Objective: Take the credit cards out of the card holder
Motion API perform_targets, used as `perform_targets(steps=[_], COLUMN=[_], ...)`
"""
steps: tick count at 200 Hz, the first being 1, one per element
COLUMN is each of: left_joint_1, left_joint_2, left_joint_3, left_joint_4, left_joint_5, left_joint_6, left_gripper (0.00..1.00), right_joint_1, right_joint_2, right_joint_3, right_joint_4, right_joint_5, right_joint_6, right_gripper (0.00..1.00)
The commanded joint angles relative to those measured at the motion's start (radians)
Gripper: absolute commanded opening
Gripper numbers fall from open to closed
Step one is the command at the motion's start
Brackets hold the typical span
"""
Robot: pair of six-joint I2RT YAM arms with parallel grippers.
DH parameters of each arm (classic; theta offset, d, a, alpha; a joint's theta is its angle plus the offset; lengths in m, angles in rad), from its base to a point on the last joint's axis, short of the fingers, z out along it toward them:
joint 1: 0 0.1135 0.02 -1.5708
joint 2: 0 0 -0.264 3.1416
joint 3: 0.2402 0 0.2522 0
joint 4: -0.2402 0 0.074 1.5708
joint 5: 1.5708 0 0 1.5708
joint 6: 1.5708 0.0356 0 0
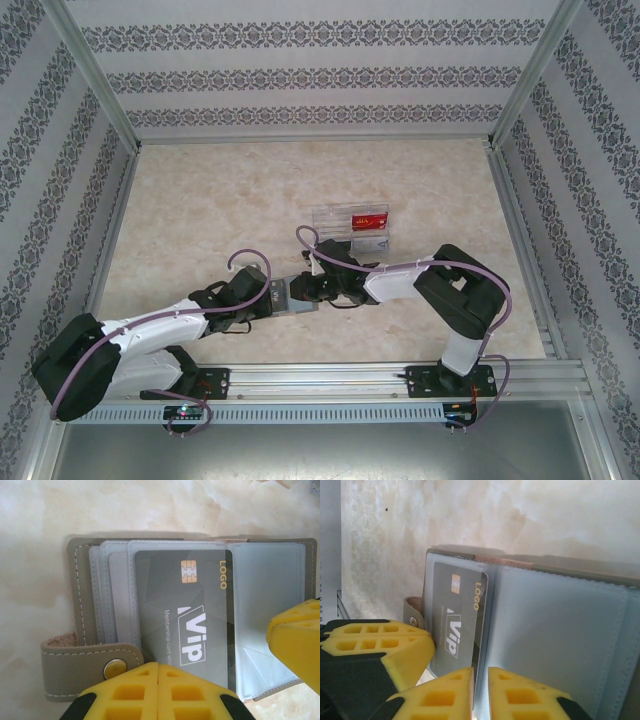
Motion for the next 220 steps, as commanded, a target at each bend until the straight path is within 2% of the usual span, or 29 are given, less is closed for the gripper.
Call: perform_targets(steps=[1, 134, 220], left_joint_1=[0.007, 0.007, 0.007], left_joint_2=[-0.001, 0.001, 0.021], left_joint_3=[-0.017, -0.022, -0.027], left_joint_4=[-0.026, -0.033, -0.003], left_joint_5=[-0.004, -0.009, 0.009], left_joint_6=[-0.016, -0.019, -0.021], left_gripper=[0.07, 0.06, 0.05], right_joint_1=[0.014, 0.034, 0.042], right_joint_2=[-0.001, 0.067, 0.102], right_joint_3=[0.031, 0.084, 0.103], right_joint_4=[0.009, -0.063, -0.045], right_joint_5=[-0.018, -0.002, -0.036], right_joint_6=[-0.009, 0.003, 0.013], right_gripper=[0.22, 0.23, 0.21])
